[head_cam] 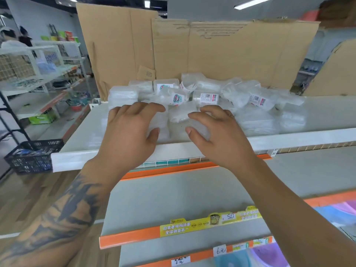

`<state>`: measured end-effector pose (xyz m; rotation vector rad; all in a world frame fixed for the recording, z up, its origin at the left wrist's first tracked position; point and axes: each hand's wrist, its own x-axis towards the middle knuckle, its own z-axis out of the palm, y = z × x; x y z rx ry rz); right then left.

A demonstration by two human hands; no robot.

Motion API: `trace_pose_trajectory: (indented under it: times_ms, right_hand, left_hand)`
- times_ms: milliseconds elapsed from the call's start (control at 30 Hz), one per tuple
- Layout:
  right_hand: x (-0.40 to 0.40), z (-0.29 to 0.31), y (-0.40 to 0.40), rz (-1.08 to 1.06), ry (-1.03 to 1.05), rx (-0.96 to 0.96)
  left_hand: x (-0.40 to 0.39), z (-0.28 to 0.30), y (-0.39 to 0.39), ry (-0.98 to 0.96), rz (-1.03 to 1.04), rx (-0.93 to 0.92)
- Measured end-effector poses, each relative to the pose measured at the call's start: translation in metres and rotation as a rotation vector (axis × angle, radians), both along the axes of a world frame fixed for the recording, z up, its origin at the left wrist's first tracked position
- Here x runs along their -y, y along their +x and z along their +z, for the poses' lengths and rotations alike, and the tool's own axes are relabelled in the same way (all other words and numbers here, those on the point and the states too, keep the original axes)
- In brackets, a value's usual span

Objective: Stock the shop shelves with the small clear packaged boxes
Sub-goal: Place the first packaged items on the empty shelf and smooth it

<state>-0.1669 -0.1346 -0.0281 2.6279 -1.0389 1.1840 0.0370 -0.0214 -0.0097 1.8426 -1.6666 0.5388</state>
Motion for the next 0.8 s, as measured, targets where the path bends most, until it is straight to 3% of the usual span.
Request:
trace_pose_trajectory:
  times_ms: [233,500,800]
  right_hand:
    - [-0.037,-0.011,-0.069,-0.049,-0.04,0.158]
    - [-0.063,-0.061,-0.232,-0.028,-0.033,0.209]
    - [-0.054,-0.124,-0.424,-0.132,0.144,0.231]
  left_hand:
    - [-0.034,-0.011,-0.068,-0.093,-0.195,-0.199]
    - [-0.053,-0.066,-0.244,-0.032,-0.287,-0.284]
    - [-0.026,-0.131,-0.434,0.145,-0.342,-0.436]
